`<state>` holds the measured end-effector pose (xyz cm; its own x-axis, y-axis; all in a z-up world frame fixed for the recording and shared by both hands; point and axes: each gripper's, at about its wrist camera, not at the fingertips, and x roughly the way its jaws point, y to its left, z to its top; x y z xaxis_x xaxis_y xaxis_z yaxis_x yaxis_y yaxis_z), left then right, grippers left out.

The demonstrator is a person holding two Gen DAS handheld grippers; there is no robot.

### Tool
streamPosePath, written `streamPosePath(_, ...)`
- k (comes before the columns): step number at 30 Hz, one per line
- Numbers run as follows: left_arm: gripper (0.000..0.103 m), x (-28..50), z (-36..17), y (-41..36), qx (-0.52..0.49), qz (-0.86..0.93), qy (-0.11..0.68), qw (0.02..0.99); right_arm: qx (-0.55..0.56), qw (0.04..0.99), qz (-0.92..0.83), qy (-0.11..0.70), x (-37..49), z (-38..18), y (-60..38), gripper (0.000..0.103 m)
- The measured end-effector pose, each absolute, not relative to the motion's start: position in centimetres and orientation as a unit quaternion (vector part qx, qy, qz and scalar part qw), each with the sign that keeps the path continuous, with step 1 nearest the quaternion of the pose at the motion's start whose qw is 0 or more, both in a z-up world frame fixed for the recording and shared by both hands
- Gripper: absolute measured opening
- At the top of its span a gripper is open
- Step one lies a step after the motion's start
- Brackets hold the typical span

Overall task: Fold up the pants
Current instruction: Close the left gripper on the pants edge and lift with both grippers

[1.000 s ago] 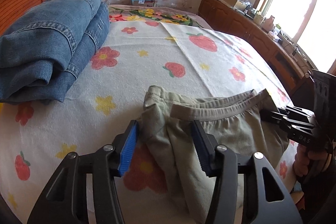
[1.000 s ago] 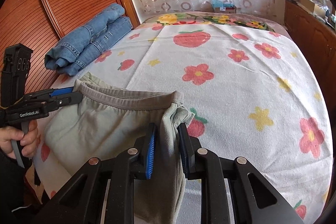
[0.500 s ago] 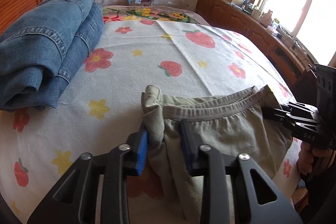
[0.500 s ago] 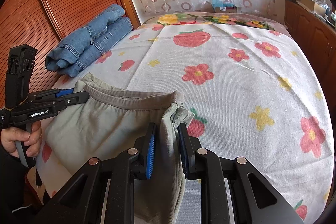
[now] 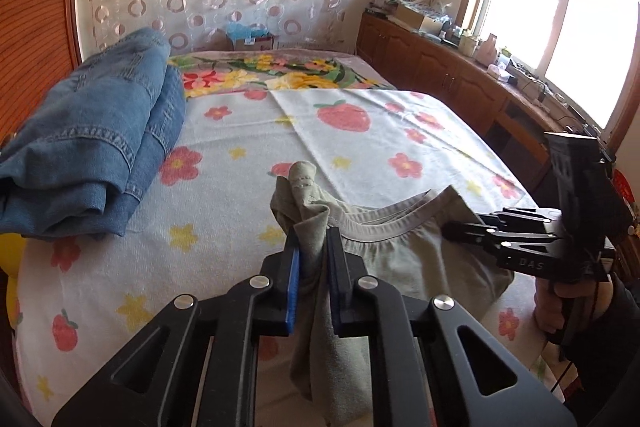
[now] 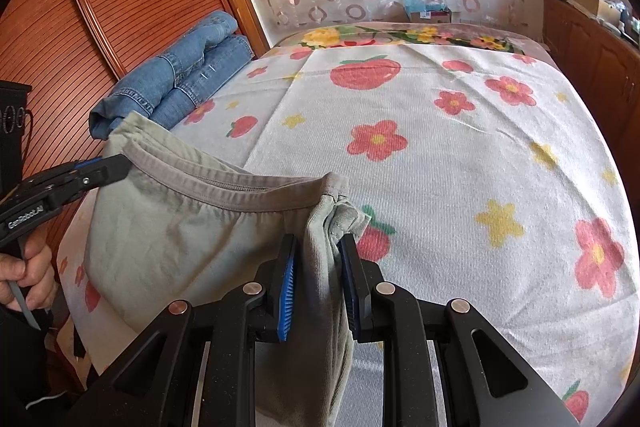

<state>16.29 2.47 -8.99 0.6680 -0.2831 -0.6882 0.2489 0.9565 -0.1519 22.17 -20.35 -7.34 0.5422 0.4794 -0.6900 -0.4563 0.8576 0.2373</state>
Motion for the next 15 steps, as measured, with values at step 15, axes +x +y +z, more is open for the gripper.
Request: streamPosePath(15, 0.01, 14.1, -5.2, 2.3, -0.014, -0.142, 0.326, 0.935, 0.034, 0.901, 0.28, 0.331, 19.4, -3.7, -20.9, 0.008)
